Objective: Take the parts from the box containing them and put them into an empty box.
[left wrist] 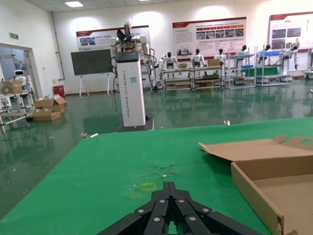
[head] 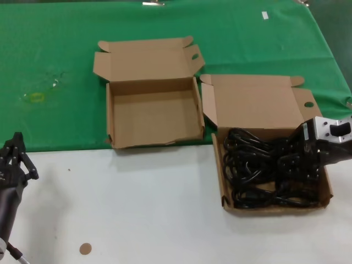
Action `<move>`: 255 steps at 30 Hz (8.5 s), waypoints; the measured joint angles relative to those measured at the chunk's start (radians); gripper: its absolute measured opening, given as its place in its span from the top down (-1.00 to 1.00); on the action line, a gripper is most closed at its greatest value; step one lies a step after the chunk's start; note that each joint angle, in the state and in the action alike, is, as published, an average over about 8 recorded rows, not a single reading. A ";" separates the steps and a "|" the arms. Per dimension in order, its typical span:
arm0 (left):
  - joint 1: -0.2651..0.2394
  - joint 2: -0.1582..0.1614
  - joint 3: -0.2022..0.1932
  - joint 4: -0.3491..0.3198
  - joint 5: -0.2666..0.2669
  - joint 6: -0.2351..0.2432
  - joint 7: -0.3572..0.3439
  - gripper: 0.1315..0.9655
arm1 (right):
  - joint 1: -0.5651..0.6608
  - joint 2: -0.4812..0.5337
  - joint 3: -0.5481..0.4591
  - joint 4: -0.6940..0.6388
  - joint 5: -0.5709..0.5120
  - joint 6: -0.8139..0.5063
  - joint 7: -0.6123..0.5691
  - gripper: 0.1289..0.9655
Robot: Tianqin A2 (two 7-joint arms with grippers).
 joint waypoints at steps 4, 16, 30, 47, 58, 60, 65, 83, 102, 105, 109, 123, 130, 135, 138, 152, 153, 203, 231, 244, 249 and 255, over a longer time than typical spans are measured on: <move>0.000 0.000 0.000 0.000 0.000 0.000 0.000 0.97 | 0.010 -0.004 0.001 -0.013 -0.003 -0.006 -0.007 0.72; 0.000 0.000 0.000 0.000 0.000 0.000 0.000 0.97 | 0.074 -0.005 0.005 -0.004 -0.002 -0.059 0.008 0.79; 0.000 0.000 0.000 0.000 0.000 0.000 0.000 0.97 | 0.220 -0.129 -0.032 -0.050 -0.055 -0.060 0.028 0.79; 0.000 0.000 0.000 0.000 0.000 0.000 0.000 0.97 | 0.407 -0.447 -0.139 -0.347 -0.163 0.050 -0.013 0.79; 0.000 0.000 0.000 0.000 0.000 0.000 0.000 0.97 | 0.499 -0.617 -0.161 -0.599 -0.168 0.137 -0.095 0.79; 0.000 0.000 0.000 0.000 0.000 0.000 0.000 0.97 | 0.514 -0.643 -0.160 -0.652 -0.164 0.154 -0.120 0.79; 0.000 0.000 0.000 0.000 0.000 0.000 0.000 0.97 | 0.552 -0.700 -0.151 -0.787 -0.148 0.199 -0.189 0.79; 0.000 0.000 0.000 0.000 0.000 0.000 0.000 0.97 | 0.629 -0.805 -0.108 -1.064 -0.084 0.323 -0.365 0.70; 0.000 0.000 0.000 0.000 0.000 0.000 0.000 0.97 | 0.584 -0.735 -0.125 -0.897 -0.100 0.290 -0.273 0.08; 0.000 0.000 0.000 0.000 0.000 0.000 0.000 0.97 | 0.575 -0.722 -0.127 -0.865 -0.103 0.286 -0.253 -0.04; 0.000 0.000 0.000 0.000 0.000 0.000 0.000 0.96 | 0.571 -0.717 -0.127 -0.852 -0.105 0.284 -0.244 -0.30; 0.000 0.000 0.000 0.000 0.000 0.000 0.000 0.78 | 0.420 -0.694 -0.061 -0.717 -0.042 0.380 -0.220 -0.78; 0.000 0.000 0.000 0.000 0.000 0.000 0.000 0.64 | 0.293 -0.676 -0.005 -0.603 0.012 0.462 -0.199 -0.92; 0.000 0.000 0.000 0.000 0.000 0.000 0.000 0.43 | 0.202 -0.662 0.035 -0.523 0.050 0.520 -0.184 -0.98; 0.000 0.000 0.000 0.000 0.000 0.000 0.000 0.30 | 0.147 -0.654 0.059 -0.474 0.073 0.555 -0.176 -0.99; 0.000 0.000 0.000 0.000 0.000 0.000 0.001 -0.33 | -0.112 -0.616 0.173 -0.243 0.182 0.721 -0.134 -1.00; 0.000 0.000 0.000 0.000 0.000 0.000 0.001 -0.38 | -0.130 -0.613 0.181 -0.227 0.190 0.732 -0.131 -1.00; 0.000 0.000 0.000 0.000 0.000 0.000 0.000 -1.00 | -0.761 -0.520 0.459 0.336 0.455 1.136 -0.029 -1.00; 0.000 0.000 0.000 0.000 0.000 0.000 0.000 -1.00 | -0.761 -0.520 0.459 0.336 0.455 1.136 -0.029 -1.00; 0.000 0.000 0.000 0.000 0.000 0.000 0.000 -1.00 | -0.761 -0.520 0.459 0.336 0.455 1.136 -0.029 -1.00; 0.000 0.000 0.000 0.000 0.000 0.000 0.000 -1.00 | -0.761 -0.520 0.459 0.336 0.455 1.136 -0.029 -1.00; 0.000 0.000 0.000 0.000 0.000 0.000 0.000 -1.00 | -0.761 -0.520 0.459 0.336 0.455 1.136 -0.029 -1.00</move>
